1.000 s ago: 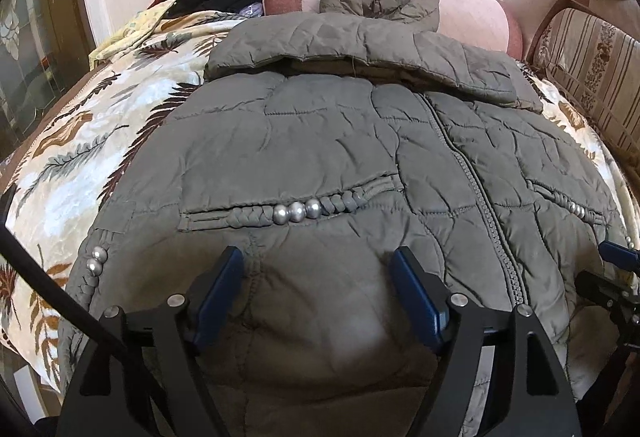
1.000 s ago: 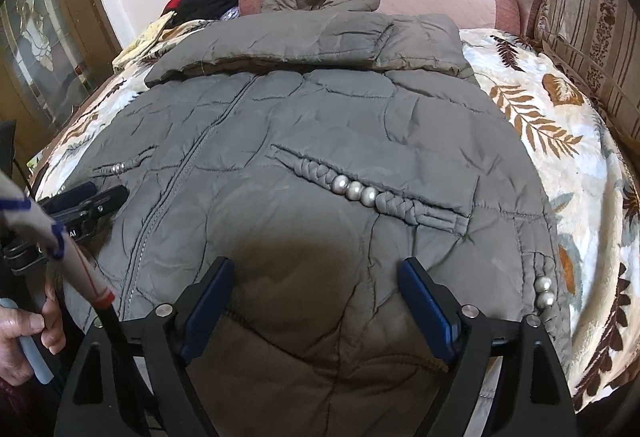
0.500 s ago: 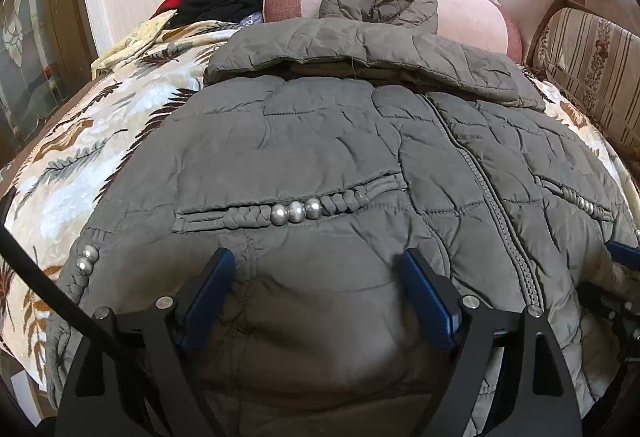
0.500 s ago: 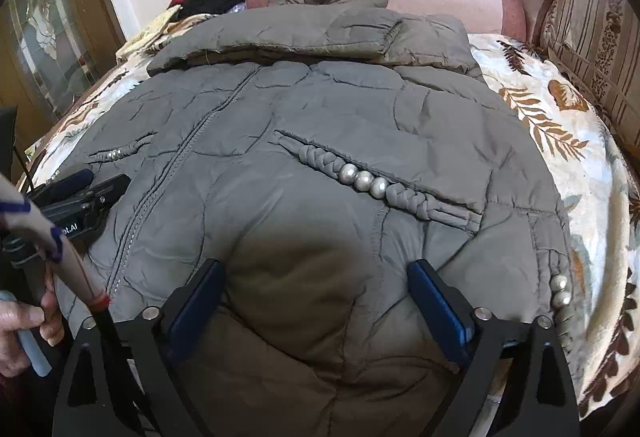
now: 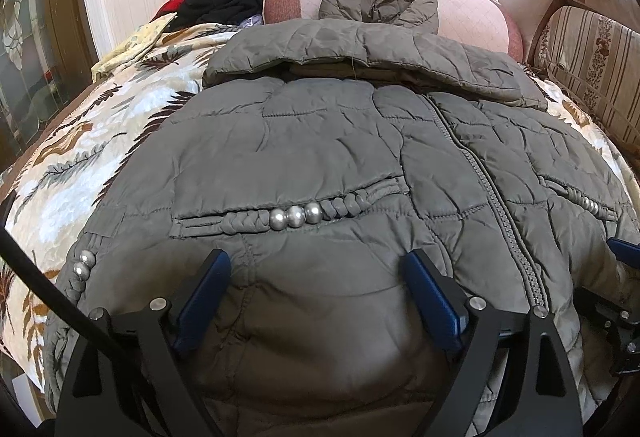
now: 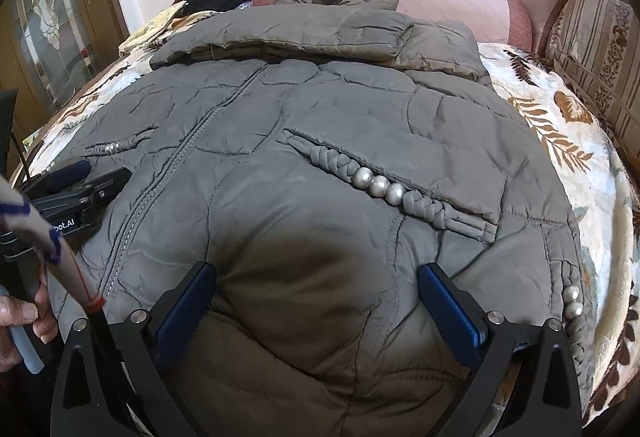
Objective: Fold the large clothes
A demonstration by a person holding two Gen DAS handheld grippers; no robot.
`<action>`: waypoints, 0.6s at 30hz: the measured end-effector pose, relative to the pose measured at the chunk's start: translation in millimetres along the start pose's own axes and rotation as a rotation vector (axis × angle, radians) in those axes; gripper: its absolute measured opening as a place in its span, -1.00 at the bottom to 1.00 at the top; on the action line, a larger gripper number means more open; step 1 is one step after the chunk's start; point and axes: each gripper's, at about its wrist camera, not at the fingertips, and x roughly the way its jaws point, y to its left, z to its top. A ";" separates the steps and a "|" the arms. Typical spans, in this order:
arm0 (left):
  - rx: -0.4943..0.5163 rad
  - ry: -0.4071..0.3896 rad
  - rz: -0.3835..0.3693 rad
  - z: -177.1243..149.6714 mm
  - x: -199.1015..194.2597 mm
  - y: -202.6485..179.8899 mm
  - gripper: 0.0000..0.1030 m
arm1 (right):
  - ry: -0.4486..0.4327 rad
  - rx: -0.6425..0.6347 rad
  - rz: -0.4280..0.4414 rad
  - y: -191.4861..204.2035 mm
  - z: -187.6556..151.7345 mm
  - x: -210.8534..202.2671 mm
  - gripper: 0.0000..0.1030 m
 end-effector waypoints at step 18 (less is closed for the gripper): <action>0.006 0.012 0.033 -1.6 -6.9 -3.3 0.73 | 0.001 0.001 -0.002 1.2 -0.1 -0.4 1.00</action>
